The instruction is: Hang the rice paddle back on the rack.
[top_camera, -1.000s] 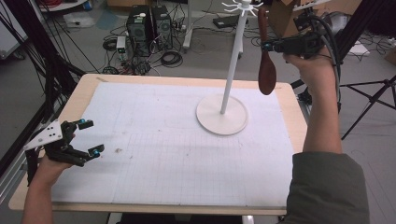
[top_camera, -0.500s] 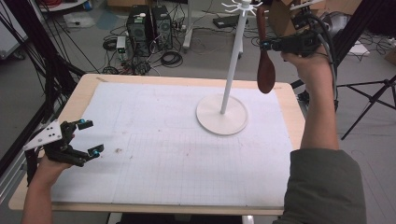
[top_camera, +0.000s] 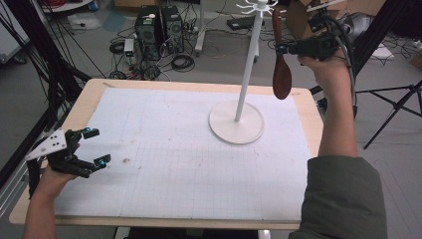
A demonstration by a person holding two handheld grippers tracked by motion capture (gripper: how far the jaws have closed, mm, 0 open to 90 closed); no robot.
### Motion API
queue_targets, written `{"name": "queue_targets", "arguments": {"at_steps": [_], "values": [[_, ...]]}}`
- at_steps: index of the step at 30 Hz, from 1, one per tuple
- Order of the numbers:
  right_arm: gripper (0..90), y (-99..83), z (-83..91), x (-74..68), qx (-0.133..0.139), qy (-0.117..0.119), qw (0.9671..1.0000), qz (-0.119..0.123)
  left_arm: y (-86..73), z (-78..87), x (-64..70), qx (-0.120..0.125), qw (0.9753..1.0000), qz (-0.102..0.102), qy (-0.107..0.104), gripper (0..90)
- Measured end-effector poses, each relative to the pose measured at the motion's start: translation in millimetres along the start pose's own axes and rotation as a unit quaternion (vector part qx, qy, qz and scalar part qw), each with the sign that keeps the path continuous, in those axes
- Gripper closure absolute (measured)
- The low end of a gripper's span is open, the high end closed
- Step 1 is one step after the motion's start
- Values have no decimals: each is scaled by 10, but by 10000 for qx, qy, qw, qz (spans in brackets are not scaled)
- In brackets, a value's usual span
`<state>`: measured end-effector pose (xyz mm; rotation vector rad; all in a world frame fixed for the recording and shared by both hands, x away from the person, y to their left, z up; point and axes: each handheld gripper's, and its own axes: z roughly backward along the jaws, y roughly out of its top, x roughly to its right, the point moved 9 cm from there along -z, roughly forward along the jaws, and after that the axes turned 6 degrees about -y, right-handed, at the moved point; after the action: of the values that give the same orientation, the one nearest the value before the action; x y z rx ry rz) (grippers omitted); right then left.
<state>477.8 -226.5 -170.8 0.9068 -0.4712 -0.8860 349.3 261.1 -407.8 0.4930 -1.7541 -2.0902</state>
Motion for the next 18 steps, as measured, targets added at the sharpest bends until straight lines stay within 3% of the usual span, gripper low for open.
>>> {"name": "queue_targets", "arguments": {"at_steps": [18], "values": [[769,-9,-52,56,30,-118,9999,-74,-9,7,-3,-8,10000,14,8,18]]}}
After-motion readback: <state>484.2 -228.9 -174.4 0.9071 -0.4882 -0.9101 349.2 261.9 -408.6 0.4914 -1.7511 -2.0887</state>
